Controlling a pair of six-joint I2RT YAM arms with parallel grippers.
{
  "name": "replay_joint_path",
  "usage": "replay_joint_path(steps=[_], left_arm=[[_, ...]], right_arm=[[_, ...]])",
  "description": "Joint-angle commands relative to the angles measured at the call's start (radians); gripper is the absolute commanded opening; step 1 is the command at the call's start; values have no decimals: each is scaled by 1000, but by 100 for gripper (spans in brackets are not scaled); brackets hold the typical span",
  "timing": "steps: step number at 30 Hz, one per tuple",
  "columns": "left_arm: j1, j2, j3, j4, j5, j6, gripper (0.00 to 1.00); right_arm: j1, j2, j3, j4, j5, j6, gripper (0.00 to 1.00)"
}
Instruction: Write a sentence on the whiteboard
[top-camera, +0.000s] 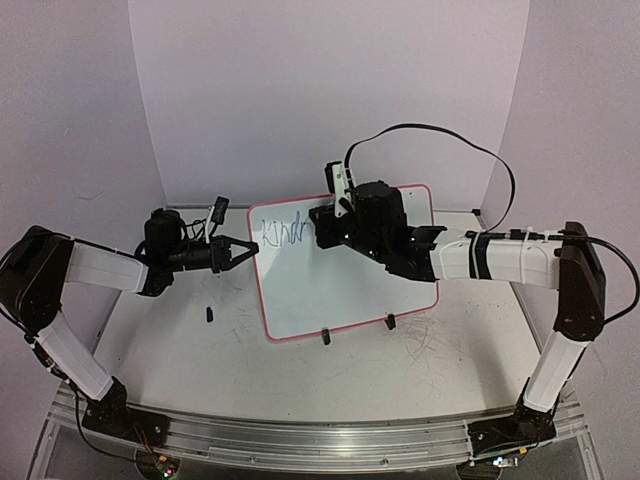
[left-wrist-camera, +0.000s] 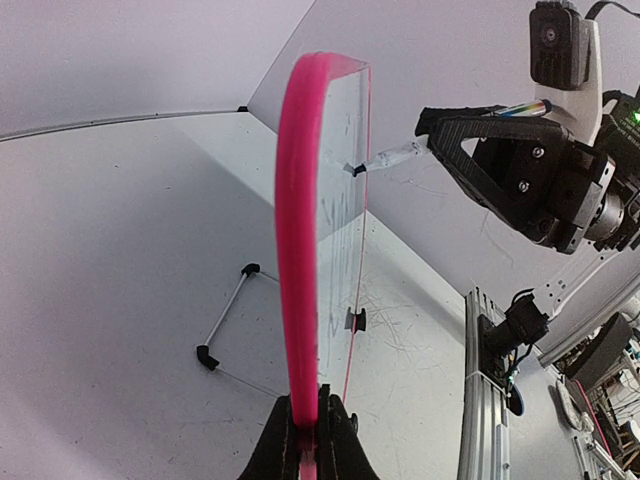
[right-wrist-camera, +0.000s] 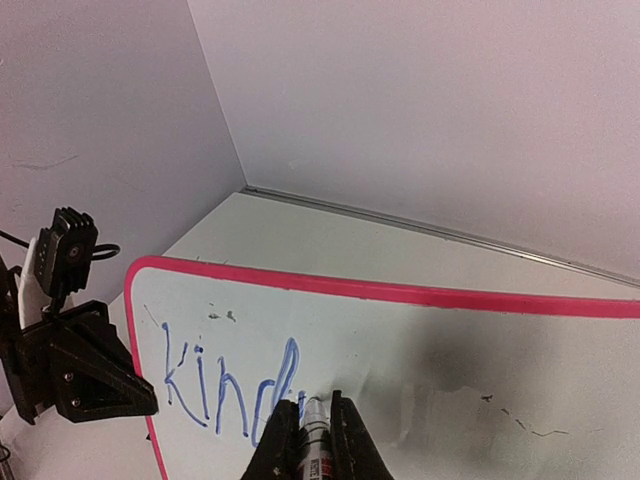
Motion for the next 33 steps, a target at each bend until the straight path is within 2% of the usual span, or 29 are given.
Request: replay_joint_path(steps=[1,15,24,33], left_arm=[[-16,-14,28,15,38,59,0],[-16,-16,30,13,37,57,0],[-15,-14,30,13,34,57,0],[-16,-12,31,11,35,59,0]], right_arm=[[-15,-38,-24,1,57,1,0],[6,-45,-107,-19,19,51,0],[5,-63,-35,-19,23,15,0],[-18,-109,-73,11,-17,19,0]])
